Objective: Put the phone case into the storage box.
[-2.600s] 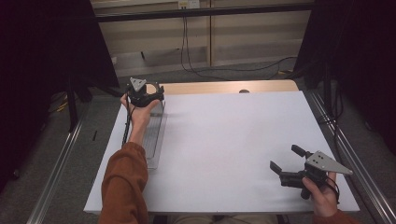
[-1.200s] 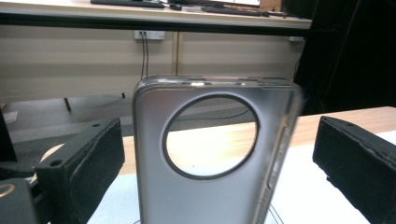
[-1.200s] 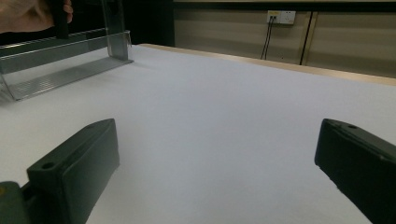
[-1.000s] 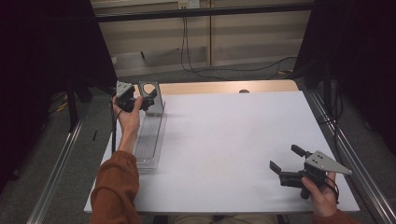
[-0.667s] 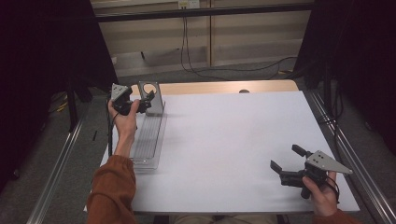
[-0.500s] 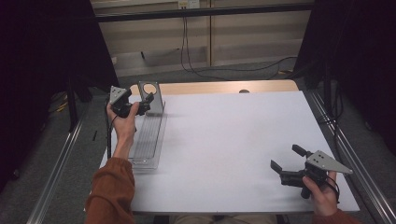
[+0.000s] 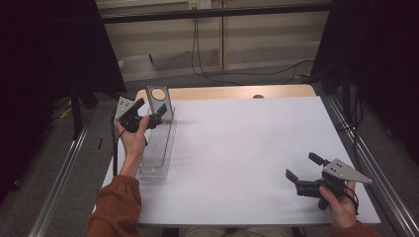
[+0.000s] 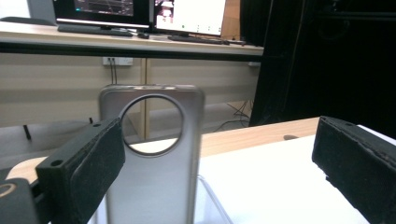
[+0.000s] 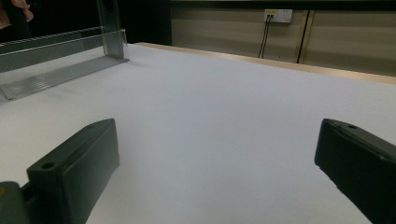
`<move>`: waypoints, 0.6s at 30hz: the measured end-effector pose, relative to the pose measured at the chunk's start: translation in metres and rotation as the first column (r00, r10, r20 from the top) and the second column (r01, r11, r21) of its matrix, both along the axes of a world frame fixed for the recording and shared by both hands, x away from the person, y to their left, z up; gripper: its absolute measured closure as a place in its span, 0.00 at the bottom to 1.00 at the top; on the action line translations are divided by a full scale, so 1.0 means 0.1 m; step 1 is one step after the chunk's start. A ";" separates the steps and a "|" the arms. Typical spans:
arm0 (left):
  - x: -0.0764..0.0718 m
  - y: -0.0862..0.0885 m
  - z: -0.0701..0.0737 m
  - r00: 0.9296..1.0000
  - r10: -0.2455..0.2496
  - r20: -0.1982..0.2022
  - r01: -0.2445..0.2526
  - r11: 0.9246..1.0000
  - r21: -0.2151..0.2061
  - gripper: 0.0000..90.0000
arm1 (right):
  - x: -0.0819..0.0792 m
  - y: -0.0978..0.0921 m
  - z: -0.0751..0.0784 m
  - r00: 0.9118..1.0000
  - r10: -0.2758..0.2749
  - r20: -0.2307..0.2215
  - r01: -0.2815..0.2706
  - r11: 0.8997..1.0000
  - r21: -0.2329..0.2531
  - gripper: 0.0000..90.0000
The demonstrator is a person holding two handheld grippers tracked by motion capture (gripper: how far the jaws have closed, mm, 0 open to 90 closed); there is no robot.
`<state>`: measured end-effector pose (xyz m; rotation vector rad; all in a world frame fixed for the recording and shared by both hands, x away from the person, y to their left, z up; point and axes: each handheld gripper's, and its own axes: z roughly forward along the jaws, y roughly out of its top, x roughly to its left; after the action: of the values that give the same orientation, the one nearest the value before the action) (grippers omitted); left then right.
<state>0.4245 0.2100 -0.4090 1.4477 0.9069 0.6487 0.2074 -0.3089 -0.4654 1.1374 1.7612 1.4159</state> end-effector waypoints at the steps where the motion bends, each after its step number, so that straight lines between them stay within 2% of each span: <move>1: -0.02 -0.01 0.01 1.000 0.005 -0.007 -0.005 1.000 0.011 0.03 | 0.00 0.00 0.00 1.000 -0.007 -0.001 0.007 1.000 0.003 0.00; 4: -0.08 -0.03 0.01 1.000 -0.022 0.007 0.022 1.000 0.005 0.03 | -0.01 0.01 0.01 1.000 -0.009 0.001 0.009 1.000 0.002 0.00; 6: -0.13 -0.05 -0.01 0.998 -0.056 0.023 0.056 0.998 -0.027 0.03 | -0.01 0.01 0.01 1.000 -0.009 -0.002 0.009 1.000 0.002 0.00; 7: -0.15 -0.05 -0.01 0.998 -0.061 0.026 0.062 0.998 -0.022 0.03 | -0.01 0.01 0.01 1.000 -0.009 -0.001 0.009 1.000 0.001 0.00; 8: -0.18 -0.05 -0.02 0.998 -0.048 0.033 0.048 0.999 -0.019 0.03 | -0.01 0.01 0.01 1.000 -0.009 -0.001 0.009 1.000 0.001 0.00; 11: -0.25 -0.03 -0.02 0.997 -0.070 0.029 0.071 0.997 -0.024 0.03 | -0.01 0.01 0.01 1.000 -0.010 0.002 0.010 1.000 -0.001 0.00; 13: -0.30 -0.04 -0.01 0.998 -0.061 0.028 0.062 0.998 -0.030 0.03 | -0.01 0.01 0.02 1.000 -0.011 -0.001 0.011 1.000 -0.002 0.00; 15: -0.36 -0.06 0.01 0.998 -0.066 0.022 0.066 0.998 -0.013 0.03 | -0.01 0.02 0.02 1.000 -0.015 0.003 0.015 1.000 -0.003 0.00; 18: -0.46 -0.08 0.04 0.997 -0.060 0.042 0.060 0.998 0.000 0.03 | -0.01 0.02 0.02 1.000 -0.017 0.007 0.017 1.000 -0.006 0.00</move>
<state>0.3789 0.2015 -0.4052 1.4492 0.8278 0.6312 0.2062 -0.3074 -0.4633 1.1400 1.7459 1.4025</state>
